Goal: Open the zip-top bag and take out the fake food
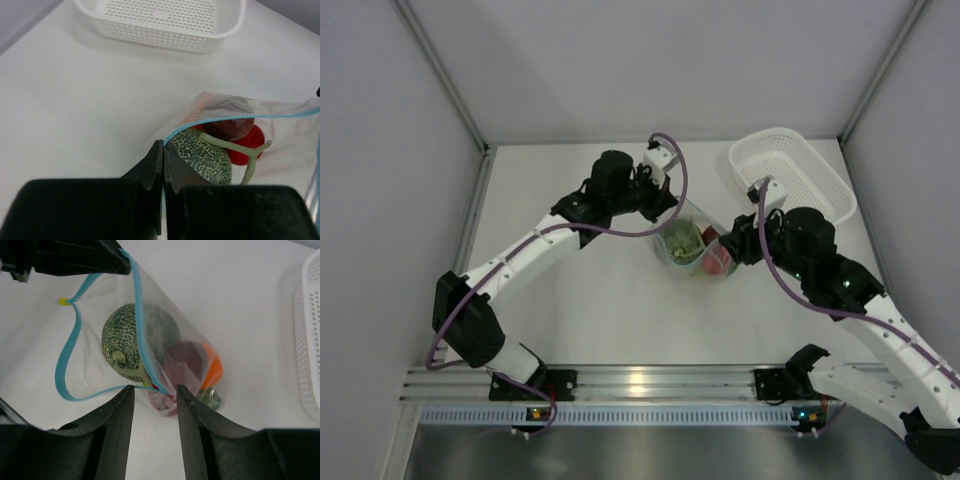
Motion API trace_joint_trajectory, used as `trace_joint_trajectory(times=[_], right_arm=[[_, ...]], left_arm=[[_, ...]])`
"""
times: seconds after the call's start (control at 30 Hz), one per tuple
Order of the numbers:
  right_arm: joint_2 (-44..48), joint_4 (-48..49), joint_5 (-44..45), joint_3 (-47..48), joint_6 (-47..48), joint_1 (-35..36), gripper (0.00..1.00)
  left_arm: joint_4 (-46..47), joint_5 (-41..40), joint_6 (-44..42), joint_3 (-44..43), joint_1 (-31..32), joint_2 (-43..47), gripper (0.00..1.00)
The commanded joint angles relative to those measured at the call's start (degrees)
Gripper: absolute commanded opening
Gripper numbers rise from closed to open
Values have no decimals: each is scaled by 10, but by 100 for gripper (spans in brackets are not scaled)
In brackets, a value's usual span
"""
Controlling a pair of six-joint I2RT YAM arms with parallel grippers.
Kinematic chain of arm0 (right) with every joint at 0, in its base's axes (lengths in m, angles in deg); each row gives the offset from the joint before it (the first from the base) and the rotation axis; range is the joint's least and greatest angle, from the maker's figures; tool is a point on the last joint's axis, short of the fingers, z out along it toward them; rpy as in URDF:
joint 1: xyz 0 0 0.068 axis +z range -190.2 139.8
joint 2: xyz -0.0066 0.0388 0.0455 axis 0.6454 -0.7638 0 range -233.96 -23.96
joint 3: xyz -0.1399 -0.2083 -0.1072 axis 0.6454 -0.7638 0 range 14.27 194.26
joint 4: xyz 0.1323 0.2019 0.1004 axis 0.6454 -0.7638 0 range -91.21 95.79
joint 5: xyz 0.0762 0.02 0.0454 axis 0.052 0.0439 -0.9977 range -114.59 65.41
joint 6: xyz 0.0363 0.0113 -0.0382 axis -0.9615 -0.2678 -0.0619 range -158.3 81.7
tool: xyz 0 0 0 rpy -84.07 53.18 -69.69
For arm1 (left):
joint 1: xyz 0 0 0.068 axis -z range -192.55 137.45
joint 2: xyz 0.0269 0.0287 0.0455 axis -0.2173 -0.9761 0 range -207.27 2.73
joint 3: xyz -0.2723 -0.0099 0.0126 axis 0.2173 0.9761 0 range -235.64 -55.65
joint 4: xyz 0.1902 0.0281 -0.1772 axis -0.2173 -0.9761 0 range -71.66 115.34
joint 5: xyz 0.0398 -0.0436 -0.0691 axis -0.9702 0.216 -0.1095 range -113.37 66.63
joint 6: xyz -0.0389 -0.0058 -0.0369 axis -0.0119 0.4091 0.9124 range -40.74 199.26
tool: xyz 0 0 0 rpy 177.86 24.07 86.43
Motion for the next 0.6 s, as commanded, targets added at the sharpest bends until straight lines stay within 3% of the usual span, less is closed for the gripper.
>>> trace_joint_trajectory(times=[0.0,0.23,0.57], right_arm=[[-29,27,55,58,-36,2,41],[-62,37,52,104,-79,2,53],[-112,99,-43,80,-122,2,55]], left_arm=[[8,-154,40,-6,-4,62,0],[-11,-238,126,-8,-4,98,0],[-10,-394,319,43,-2,82,0]])
